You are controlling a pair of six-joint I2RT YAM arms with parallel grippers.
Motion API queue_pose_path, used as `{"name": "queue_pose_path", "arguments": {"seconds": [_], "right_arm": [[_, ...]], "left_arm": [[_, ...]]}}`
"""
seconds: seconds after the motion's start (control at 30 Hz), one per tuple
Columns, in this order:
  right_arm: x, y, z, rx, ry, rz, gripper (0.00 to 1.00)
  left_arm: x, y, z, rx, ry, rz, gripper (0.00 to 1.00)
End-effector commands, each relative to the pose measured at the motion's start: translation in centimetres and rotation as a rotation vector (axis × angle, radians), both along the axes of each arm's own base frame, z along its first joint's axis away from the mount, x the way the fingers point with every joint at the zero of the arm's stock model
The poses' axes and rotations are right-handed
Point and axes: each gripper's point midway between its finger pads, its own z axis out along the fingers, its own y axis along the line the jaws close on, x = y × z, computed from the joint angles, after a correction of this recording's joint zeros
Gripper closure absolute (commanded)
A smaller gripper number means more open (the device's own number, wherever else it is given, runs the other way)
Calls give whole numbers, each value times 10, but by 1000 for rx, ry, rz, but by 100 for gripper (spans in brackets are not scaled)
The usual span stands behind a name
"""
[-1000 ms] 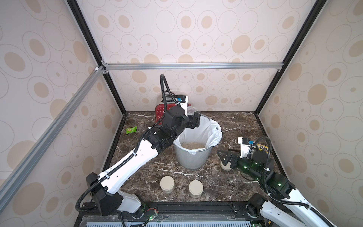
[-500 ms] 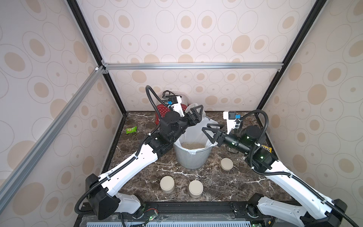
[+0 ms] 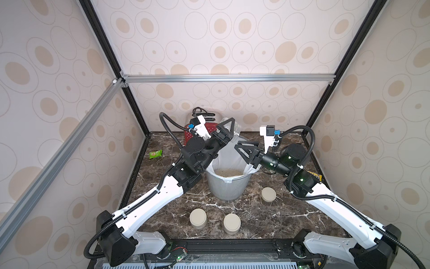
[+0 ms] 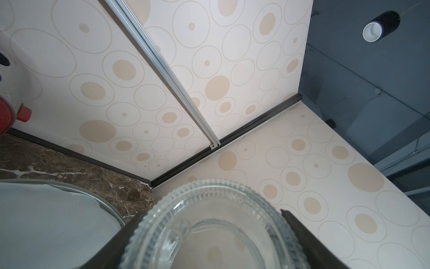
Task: Empty moldy rice from jars
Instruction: Place the jar at the center of the board.
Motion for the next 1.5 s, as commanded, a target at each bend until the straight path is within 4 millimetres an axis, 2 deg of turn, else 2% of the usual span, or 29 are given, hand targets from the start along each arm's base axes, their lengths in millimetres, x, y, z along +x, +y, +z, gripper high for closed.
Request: {"name": "queue_pose_path", "arguments": {"seconds": [0.0, 0.3, 0.7, 0.8, 0.97, 1.03, 1.1, 1.2, 1.37, 1.47], "right_arm": [[-7, 3, 28, 53, -77, 44, 62], [-1, 15, 43, 85, -97, 93, 67], [11, 25, 51, 102, -101, 111, 75], [14, 25, 54, 106, -105, 103, 82], [20, 28, 51, 98, -83, 93, 100], [23, 29, 47, 96, -72, 86, 100], [25, 28, 44, 94, -62, 77, 100], [27, 28, 42, 86, -50, 68, 100], [31, 26, 38, 73, -26, 42, 100], [32, 26, 35, 68, -15, 36, 100]], "left_arm": [[-12, 15, 38, -130, -76, -9, 48], [-19, 9, 42, -169, -84, -71, 48], [-22, -7, 41, -185, -82, -160, 48], [-22, -9, 39, -188, -76, -169, 48], [-22, -9, 39, -190, -76, -173, 46], [-22, -9, 40, -189, -80, -174, 45], [-23, -8, 41, -185, -83, -167, 42], [-23, -3, 38, -174, -76, -146, 31], [-22, 9, 31, -157, -55, -87, 4], [-21, 12, 26, -147, -42, -68, 1]]}}
